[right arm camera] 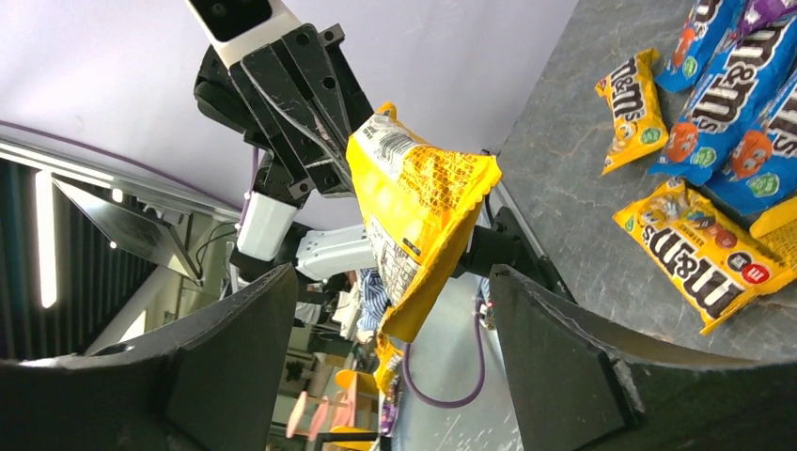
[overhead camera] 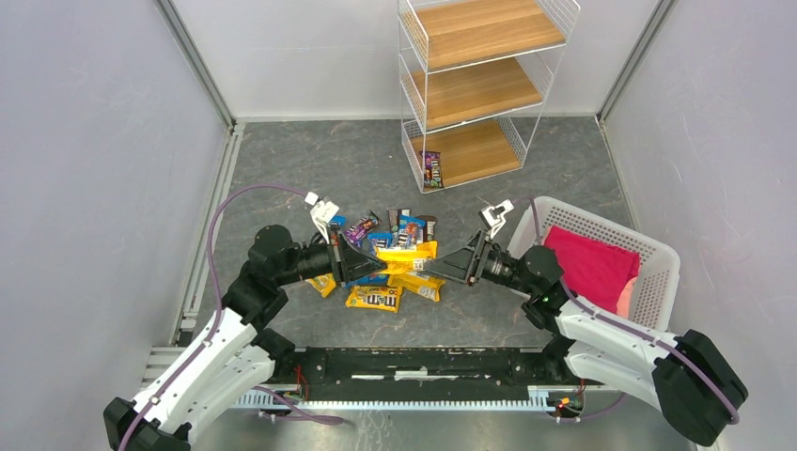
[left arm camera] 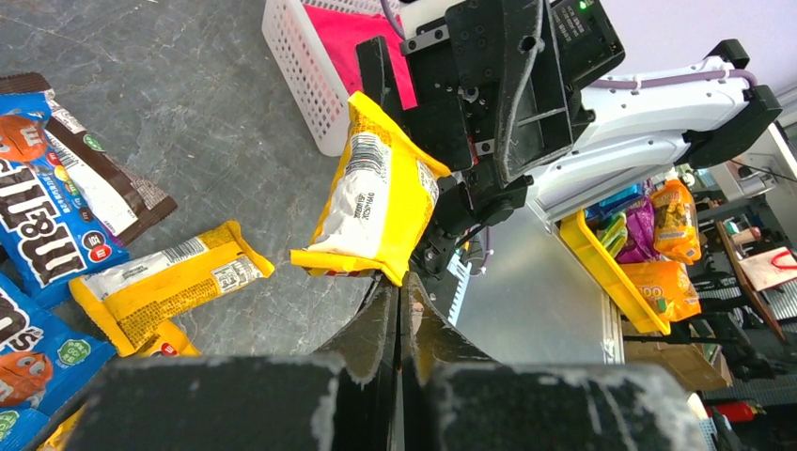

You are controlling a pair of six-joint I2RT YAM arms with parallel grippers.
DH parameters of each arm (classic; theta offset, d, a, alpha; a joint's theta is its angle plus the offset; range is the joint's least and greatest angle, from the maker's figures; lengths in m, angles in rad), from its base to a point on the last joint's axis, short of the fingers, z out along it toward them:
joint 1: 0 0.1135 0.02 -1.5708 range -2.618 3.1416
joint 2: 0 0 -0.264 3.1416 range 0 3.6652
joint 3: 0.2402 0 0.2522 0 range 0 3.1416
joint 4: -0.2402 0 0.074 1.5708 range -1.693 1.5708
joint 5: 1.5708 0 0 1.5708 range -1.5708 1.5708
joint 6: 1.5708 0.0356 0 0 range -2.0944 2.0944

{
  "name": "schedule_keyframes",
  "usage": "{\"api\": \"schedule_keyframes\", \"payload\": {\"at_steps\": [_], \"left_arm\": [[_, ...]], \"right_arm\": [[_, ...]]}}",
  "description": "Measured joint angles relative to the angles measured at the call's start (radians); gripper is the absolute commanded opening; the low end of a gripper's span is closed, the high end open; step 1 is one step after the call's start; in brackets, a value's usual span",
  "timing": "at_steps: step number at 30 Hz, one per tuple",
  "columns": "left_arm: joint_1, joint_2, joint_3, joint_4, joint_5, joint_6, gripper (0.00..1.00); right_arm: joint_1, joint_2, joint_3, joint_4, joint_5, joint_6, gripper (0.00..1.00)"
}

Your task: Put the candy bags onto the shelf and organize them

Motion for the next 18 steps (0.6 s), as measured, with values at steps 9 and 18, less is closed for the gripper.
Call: {"api": "schedule_keyframes", "payload": {"at_steps": [9, 18], "left_arm": [[0.0, 0.003, 0.0, 0.002, 0.027, 0.0, 0.02], [-0.001, 0.002, 0.0, 0.026, 0.054, 0.0, 0.02]], "right_arm": [[0.0, 0.063, 0.006, 0.001, -0.048, 0.05, 0.57], [0.0, 0.095, 0.006, 0.051, -0.064, 0.105, 0.62]]}}
